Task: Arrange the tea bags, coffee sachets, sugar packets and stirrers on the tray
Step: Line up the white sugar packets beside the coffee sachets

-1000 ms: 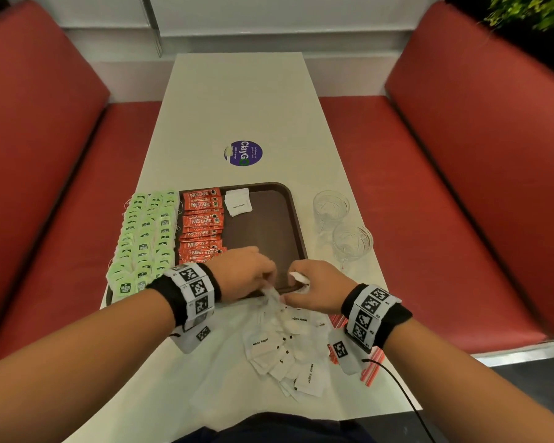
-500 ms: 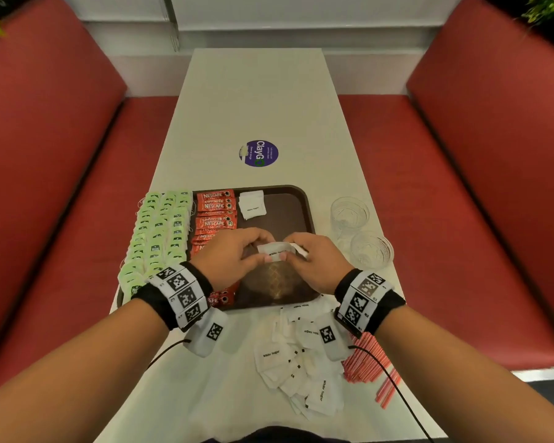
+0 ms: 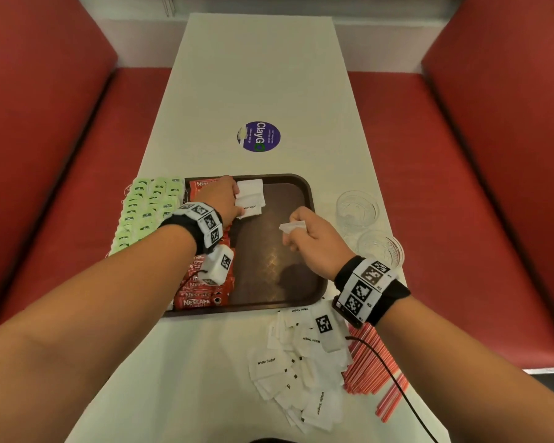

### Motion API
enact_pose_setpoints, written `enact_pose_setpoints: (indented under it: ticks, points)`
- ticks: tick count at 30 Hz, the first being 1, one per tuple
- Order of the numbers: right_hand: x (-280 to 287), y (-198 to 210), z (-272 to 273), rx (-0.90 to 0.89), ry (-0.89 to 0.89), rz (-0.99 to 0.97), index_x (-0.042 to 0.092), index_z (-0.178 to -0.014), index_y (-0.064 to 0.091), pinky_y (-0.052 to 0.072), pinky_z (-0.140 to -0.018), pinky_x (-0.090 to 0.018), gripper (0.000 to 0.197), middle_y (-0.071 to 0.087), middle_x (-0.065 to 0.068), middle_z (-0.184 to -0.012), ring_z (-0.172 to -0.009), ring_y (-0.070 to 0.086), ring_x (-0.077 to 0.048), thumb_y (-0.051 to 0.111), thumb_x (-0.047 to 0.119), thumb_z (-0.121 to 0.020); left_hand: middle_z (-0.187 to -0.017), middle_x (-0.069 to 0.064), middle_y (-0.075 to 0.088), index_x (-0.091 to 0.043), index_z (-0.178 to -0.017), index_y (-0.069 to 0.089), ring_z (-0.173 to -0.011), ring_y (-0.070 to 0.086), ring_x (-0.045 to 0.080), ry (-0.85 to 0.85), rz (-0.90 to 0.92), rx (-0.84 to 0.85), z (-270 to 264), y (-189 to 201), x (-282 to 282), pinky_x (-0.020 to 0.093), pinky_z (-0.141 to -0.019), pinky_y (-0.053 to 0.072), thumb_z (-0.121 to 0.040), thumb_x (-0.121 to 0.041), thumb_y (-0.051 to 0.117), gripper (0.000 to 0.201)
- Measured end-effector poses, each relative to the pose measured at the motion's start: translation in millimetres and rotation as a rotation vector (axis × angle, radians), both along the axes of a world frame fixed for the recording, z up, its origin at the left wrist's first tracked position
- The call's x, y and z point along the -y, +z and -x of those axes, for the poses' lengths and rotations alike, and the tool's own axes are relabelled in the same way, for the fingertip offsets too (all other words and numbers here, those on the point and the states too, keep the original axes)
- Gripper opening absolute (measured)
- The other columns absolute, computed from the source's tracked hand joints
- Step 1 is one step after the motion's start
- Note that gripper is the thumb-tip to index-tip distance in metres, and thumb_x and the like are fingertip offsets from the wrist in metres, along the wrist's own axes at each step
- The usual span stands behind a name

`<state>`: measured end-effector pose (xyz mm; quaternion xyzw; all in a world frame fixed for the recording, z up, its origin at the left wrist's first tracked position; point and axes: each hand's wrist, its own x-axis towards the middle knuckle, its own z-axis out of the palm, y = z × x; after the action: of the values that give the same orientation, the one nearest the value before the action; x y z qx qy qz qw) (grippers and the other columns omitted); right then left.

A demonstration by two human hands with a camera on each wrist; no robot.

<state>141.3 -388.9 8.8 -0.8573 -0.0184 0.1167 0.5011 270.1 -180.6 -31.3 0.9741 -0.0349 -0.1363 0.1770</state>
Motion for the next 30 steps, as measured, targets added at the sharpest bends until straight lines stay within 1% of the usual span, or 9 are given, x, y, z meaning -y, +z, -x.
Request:
enact_pose_setpoints:
  ticks: [3, 6, 9, 11, 13, 16, 21, 26, 30]
  points:
    - [2, -2, -2, 0.024, -0.007, 0.019, 0.019, -0.096, 0.054, 0.05, -0.069, -0.036, 0.001, 0.061, -0.004, -0.088, -0.077, 0.058, -0.019, 0.055, 0.02, -0.095, -0.11, 0.006, 0.064, -0.019, -0.114, 0.05, -0.098, 0.06, 0.026, 0.003, -0.043, -0.029, -17, -4, 10, 0.033, -0.076, 0.045, -0.081, -0.029, 0.08, 0.046]
    - [4, -4, -4, 0.07, -0.037, 0.043, 0.014, -0.098, 0.06, 0.053, -0.075, -0.037, 0.006, 0.062, -0.002, -0.094, -0.086, 0.06, -0.021, 0.06, 0.016, -0.093, -0.117, 0.009, 0.062, -0.015, -0.124, 0.051, -0.106, 0.061, 0.028, 0.028, -0.093, -0.066, -30, -5, 17, 0.036, -0.082, 0.049, -0.08, -0.032, 0.081, 0.056]
    - [8, -7, -5, 0.104, -0.051, 0.045, 0.016, -0.097, 0.064, 0.052, -0.075, -0.029, 0.005, 0.063, 0.004, -0.092, -0.085, 0.061, -0.015, 0.064, 0.018, -0.092, -0.116, 0.008, 0.063, -0.016, -0.124, 0.051, -0.104, 0.062, 0.029, 0.042, -0.15, -0.066, -36, -5, 17, 0.039, -0.084, 0.053, -0.075, -0.039, 0.084, 0.063]
    - [9, -10, -5, 0.094, -0.055, 0.029, 0.017, -0.098, 0.067, 0.052, -0.071, -0.021, 0.006, 0.066, 0.006, -0.088, -0.08, 0.062, -0.009, 0.064, 0.02, -0.094, -0.117, 0.007, 0.061, -0.019, -0.122, 0.051, -0.106, 0.059, 0.03, 0.012, -0.202, -0.007, -35, -4, 17, 0.042, -0.087, 0.052, -0.073, -0.041, 0.083, 0.063]
    - [10, -12, -6, 0.083, -0.063, 0.021, 0.017, -0.099, 0.067, 0.05, -0.067, -0.014, 0.007, 0.066, 0.007, -0.085, -0.076, 0.062, -0.004, 0.064, 0.021, -0.095, -0.12, 0.006, 0.056, -0.024, -0.121, 0.054, -0.111, 0.056, 0.03, -0.063, -0.21, 0.069, -34, -4, 22, 0.043, -0.091, 0.05, -0.075, -0.041, 0.081, 0.056]
    - [8, -14, -7, 0.077, -0.061, 0.015, 0.018, -0.099, 0.067, 0.048, -0.065, -0.01, 0.005, 0.065, 0.01, -0.083, -0.074, 0.061, 0.002, 0.064, 0.021, -0.096, -0.121, 0.006, 0.054, -0.029, -0.117, 0.061, -0.112, 0.055, 0.029, -0.225, -0.246, 0.093, -30, -6, 33, 0.043, -0.094, 0.048, -0.079, -0.04, 0.079, 0.044]
    - [8, -13, -8, 0.08, -0.059, 0.033, 0.019, -0.099, 0.066, 0.051, -0.069, -0.015, 0.006, 0.066, 0.01, -0.087, -0.082, 0.064, -0.006, 0.064, 0.024, -0.096, -0.122, 0.008, 0.056, -0.023, -0.118, 0.066, -0.11, 0.058, 0.029, -0.301, -0.308, 0.009, -32, -8, 34, 0.036, -0.092, 0.047, -0.083, -0.031, 0.079, 0.038]
    - [9, -14, -10, 0.08, -0.057, 0.037, 0.02, -0.103, 0.066, 0.053, -0.073, -0.016, 0.009, 0.068, 0.008, -0.092, -0.084, 0.064, -0.005, 0.064, 0.026, -0.097, -0.123, 0.008, 0.056, -0.022, -0.121, 0.066, -0.114, 0.055, 0.028, -0.37, -0.297, -0.009, -35, -4, 30, 0.033, -0.09, 0.043, -0.085, -0.029, 0.077, 0.037]
    - [9, -18, -13, 0.055, -0.076, -0.004, 0.02, -0.109, 0.064, 0.06, -0.084, -0.034, 0.013, 0.073, 0.006, -0.101, -0.093, 0.069, -0.008, 0.063, 0.026, -0.097, -0.123, 0.004, 0.06, -0.024, -0.117, 0.068, -0.111, 0.056, 0.025, -0.359, -0.152, 0.074, -28, 11, 26, 0.036, -0.091, 0.043, -0.092, -0.039, 0.065, 0.029]
